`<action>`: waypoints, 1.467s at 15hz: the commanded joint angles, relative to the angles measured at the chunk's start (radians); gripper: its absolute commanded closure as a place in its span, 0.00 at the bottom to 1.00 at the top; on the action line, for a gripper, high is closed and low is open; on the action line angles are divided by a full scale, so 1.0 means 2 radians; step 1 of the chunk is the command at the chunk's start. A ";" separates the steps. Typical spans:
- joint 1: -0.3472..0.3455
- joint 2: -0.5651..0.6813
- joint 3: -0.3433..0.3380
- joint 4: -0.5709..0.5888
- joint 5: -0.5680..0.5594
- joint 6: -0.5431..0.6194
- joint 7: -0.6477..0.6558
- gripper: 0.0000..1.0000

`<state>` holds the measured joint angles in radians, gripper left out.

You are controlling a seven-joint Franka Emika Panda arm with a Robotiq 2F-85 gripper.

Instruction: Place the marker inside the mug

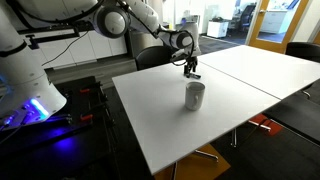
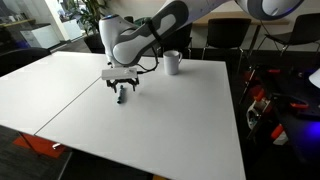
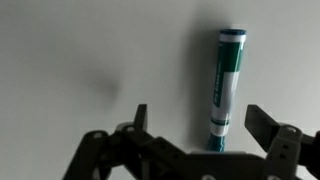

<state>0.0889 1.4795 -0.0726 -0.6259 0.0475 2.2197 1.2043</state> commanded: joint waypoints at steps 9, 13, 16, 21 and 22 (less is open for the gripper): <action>0.000 0.001 0.000 -0.004 -0.003 -0.009 -0.004 0.41; -0.001 0.000 -0.001 -0.004 -0.004 -0.011 -0.002 0.66; -0.001 -0.001 -0.002 -0.004 -0.004 -0.012 0.000 0.95; -0.003 -0.001 -0.004 -0.005 -0.003 -0.003 0.011 0.95; -0.002 -0.001 -0.005 -0.002 -0.003 0.002 0.015 0.95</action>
<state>0.0859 1.4771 -0.0731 -0.6375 0.0459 2.2109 1.2048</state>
